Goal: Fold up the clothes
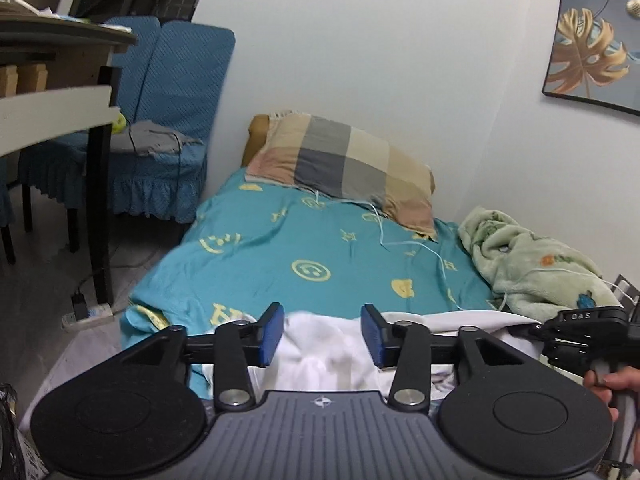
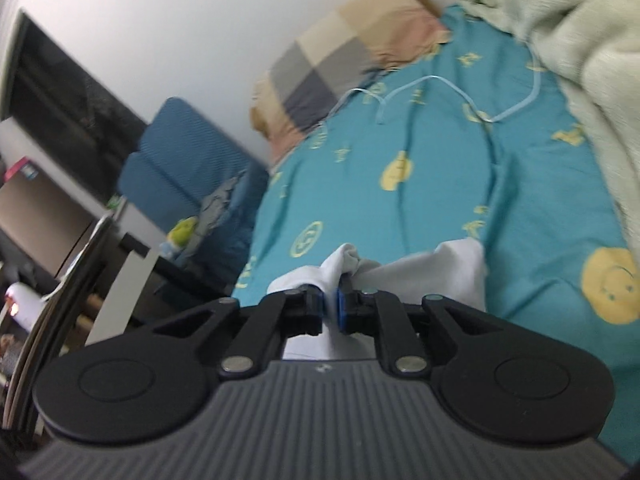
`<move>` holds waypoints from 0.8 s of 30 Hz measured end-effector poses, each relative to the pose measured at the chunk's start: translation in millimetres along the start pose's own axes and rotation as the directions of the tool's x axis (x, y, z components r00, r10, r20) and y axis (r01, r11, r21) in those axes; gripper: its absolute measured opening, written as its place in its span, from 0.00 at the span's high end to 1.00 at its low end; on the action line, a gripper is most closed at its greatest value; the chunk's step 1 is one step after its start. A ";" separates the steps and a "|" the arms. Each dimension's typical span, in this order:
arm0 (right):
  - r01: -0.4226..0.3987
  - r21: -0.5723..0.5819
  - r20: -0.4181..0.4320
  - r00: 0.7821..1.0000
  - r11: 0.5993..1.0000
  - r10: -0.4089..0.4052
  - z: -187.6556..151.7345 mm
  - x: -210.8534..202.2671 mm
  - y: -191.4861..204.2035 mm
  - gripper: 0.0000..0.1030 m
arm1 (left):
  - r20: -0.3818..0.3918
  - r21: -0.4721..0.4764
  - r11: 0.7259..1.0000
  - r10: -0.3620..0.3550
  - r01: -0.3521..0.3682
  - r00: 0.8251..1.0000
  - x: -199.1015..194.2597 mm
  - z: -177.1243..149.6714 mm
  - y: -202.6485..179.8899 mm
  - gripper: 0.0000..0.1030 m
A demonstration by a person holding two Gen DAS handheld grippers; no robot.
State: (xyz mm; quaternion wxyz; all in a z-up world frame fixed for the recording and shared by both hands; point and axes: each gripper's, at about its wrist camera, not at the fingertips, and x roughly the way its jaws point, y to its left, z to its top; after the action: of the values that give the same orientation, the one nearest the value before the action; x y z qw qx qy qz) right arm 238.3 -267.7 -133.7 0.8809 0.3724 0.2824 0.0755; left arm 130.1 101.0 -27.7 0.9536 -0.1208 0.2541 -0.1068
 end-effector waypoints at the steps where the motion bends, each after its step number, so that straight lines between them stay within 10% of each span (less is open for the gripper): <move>1: 0.012 -0.005 0.004 1.000 1.000 -0.012 -1.0 -2.6 -0.9 0.73 | -0.010 -0.004 1.000 -0.006 0.006 1.000 1.2 -2.0 -1.3 0.51; 4: 0.020 -0.045 0.048 0.999 0.999 -0.018 -5.6 -19.8 3.9 0.28 | -0.035 0.004 1.000 -0.030 0.030 0.999 3.6 -9.3 -7.9 0.49; 10: 0.069 -0.276 0.072 0.996 0.959 -0.051 -27.0 -54.5 39.7 0.26 | -0.097 0.077 0.993 -0.080 0.087 0.992 17.6 -26.0 -30.8 0.43; 13: -0.014 -0.345 -0.137 0.990 0.939 -0.036 -59.5 -33.8 52.3 0.28 | -0.164 0.070 0.994 -0.073 0.086 0.984 33.7 -38.5 -34.6 0.41; 18: -0.007 -0.228 -0.380 0.921 0.974 -0.083 -109.1 24.6 37.1 0.28 | -0.302 -0.041 0.999 -0.021 0.009 0.953 71.0 -59.1 -16.9 0.41; 19: 0.002 -0.231 -0.372 0.924 0.973 -0.090 -112.0 28.9 38.0 0.31 | -0.316 -0.072 0.997 -0.023 0.000 0.949 76.2 -61.6 -11.5 0.44; 22: 0.017 -0.248 -0.302 0.949 0.969 -0.095 -105.1 28.0 42.7 0.95 | -0.311 -0.165 0.986 -0.046 -0.006 0.949 79.9 -60.4 3.9 0.88; 24: 0.012 -0.231 -0.230 0.971 0.973 -0.067 -92.2 15.6 43.6 0.94 | -0.290 -0.223 0.975 -0.064 -0.003 0.955 76.7 -55.6 13.6 0.91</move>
State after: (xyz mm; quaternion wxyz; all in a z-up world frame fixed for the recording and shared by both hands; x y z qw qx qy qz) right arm 203.6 -174.8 -162.1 0.8791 0.2515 0.3822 0.1335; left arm 168.7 83.8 -113.6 0.8838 -0.2127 0.4020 -0.1095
